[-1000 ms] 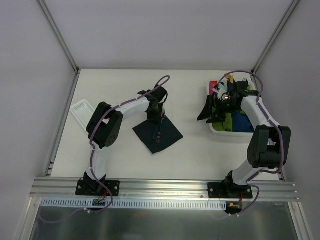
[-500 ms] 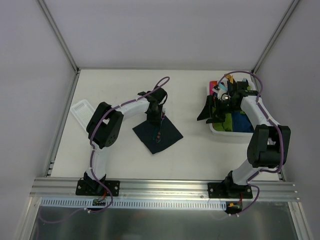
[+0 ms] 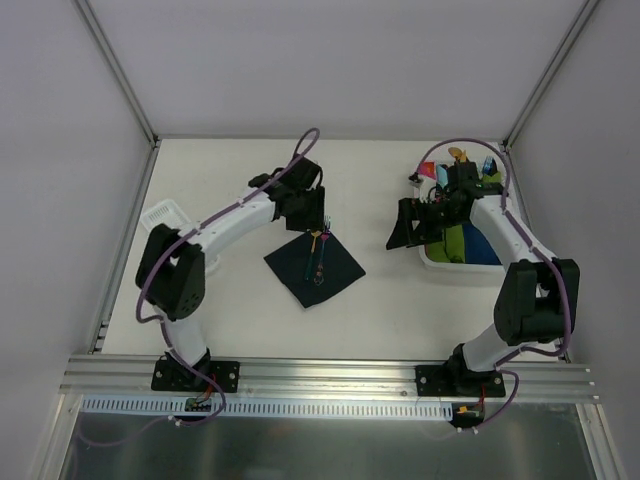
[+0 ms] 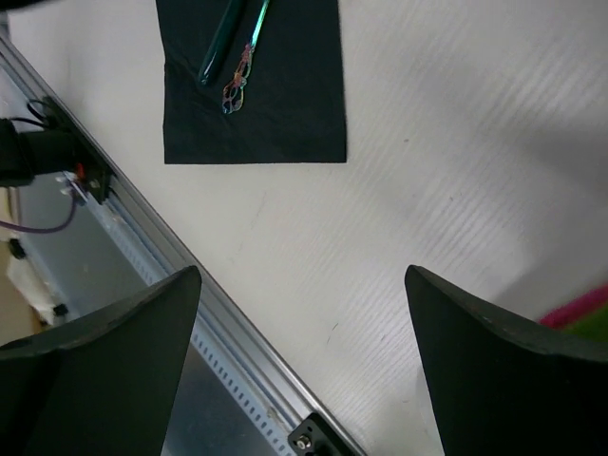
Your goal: Place the utensils on the paper napkin and roll it up
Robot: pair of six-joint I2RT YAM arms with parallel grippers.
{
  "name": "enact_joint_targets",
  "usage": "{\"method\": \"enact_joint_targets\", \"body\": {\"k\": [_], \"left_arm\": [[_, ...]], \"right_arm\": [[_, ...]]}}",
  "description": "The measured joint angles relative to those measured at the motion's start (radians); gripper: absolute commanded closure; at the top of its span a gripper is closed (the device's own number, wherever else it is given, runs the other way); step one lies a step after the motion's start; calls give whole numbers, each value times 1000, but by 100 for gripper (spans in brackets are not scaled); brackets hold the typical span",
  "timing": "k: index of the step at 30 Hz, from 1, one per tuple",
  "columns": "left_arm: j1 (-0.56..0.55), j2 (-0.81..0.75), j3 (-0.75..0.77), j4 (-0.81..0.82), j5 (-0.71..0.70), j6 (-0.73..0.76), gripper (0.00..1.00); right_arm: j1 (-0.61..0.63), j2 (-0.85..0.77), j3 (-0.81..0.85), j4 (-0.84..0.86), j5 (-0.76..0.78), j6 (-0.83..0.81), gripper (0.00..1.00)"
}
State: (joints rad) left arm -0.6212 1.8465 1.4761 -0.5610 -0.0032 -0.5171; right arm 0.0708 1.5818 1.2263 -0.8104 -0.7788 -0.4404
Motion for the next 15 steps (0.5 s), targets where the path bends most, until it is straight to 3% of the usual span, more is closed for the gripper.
{"method": "enact_joint_targets", "body": {"k": [4, 9, 15], "left_arm": [[52, -201, -41, 16, 35, -27, 50], [231, -443, -190, 21, 81, -55, 48], [315, -592, -331, -32, 112, -64, 46]], "right_arm": [[192, -53, -31, 71, 127, -25, 14], [524, -110, -135, 232, 310, -58, 19], [818, -76, -201, 426, 521, -127, 19]]}}
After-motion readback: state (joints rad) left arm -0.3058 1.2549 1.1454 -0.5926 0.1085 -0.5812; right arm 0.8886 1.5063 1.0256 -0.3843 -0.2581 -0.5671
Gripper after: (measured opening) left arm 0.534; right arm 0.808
